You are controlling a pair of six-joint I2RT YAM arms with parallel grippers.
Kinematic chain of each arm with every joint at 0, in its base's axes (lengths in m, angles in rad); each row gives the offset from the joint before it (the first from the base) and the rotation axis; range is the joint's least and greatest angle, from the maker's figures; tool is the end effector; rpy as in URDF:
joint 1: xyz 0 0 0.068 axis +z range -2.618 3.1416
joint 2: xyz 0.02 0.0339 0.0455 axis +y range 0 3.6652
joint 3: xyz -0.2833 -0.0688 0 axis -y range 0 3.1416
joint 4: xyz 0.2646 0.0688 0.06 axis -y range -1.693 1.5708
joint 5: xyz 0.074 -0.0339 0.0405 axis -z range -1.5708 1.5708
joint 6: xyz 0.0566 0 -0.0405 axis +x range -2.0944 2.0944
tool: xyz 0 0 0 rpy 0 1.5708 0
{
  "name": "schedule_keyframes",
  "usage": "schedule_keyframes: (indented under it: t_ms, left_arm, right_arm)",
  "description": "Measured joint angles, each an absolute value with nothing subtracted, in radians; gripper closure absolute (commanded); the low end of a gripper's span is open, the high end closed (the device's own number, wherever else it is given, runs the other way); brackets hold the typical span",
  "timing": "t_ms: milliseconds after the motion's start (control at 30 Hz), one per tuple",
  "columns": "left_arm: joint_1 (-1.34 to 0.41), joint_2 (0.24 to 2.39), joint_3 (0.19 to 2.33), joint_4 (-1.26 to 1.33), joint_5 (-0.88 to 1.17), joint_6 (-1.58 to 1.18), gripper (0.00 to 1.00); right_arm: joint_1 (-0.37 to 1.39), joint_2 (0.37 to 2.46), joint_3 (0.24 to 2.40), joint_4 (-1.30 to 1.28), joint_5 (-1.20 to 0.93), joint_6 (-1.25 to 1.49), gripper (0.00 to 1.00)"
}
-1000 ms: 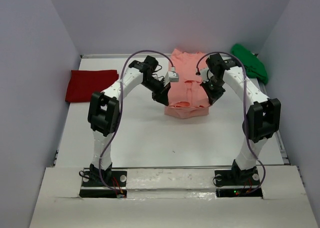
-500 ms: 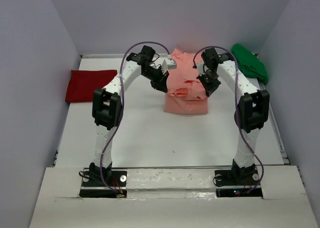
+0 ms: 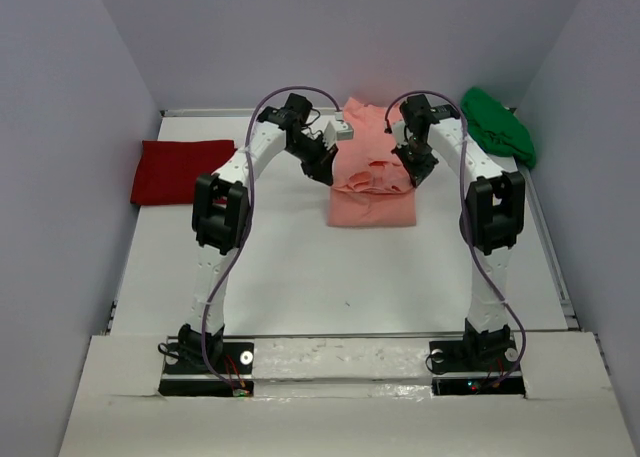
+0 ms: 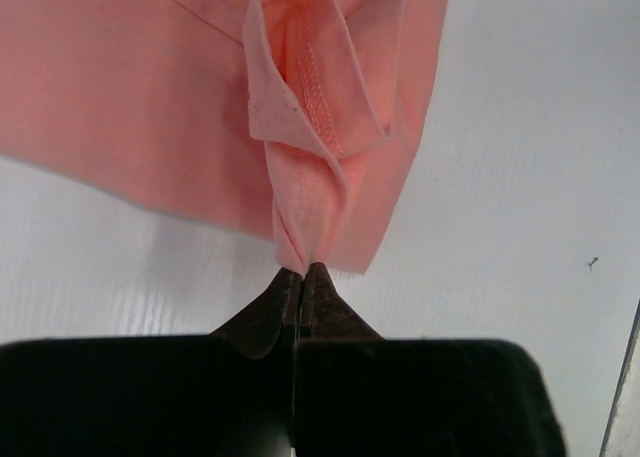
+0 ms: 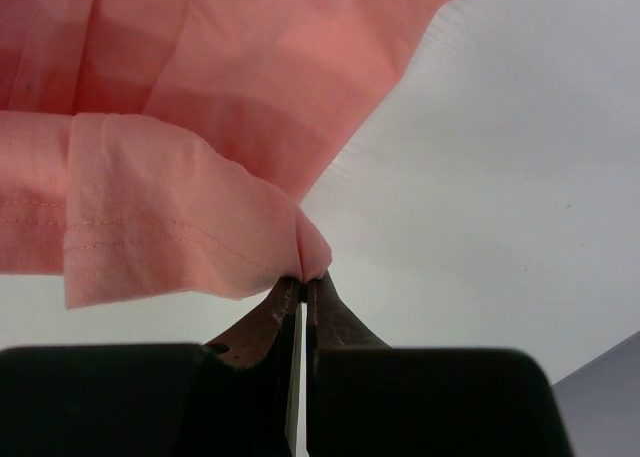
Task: Fold and stack the t-shirts
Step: Fold the tshirt
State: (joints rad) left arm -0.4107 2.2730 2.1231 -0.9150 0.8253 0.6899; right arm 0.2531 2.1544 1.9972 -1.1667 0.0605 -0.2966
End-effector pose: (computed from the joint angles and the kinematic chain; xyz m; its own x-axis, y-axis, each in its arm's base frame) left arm 0.4675 -0.2490 0.2513 -0.2384 0.5747 -0.7828 0.9711 0.1478 -0.1873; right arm 0.4643 0.1166 0.2412 -0.8289 -0.5157 -0.2166 -0.4997 0.8567 -0.1275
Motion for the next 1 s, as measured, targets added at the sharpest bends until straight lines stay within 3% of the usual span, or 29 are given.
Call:
schedule_keyframes:
  t_ms: [200,1000]
  left_arm:
    - [-0.410,2.354,2.254,-0.928,0.807,0.691,1.00]
    - [-0.410,2.442,2.308,-0.829,0.766,0.662,1.00]
  right_arm:
    - [0.239,2.187,2.028,-1.148,0.076,-0.300,1.00]
    - [0.209,2.329,2.171,-1.127,0.099,-0.326,1.00]
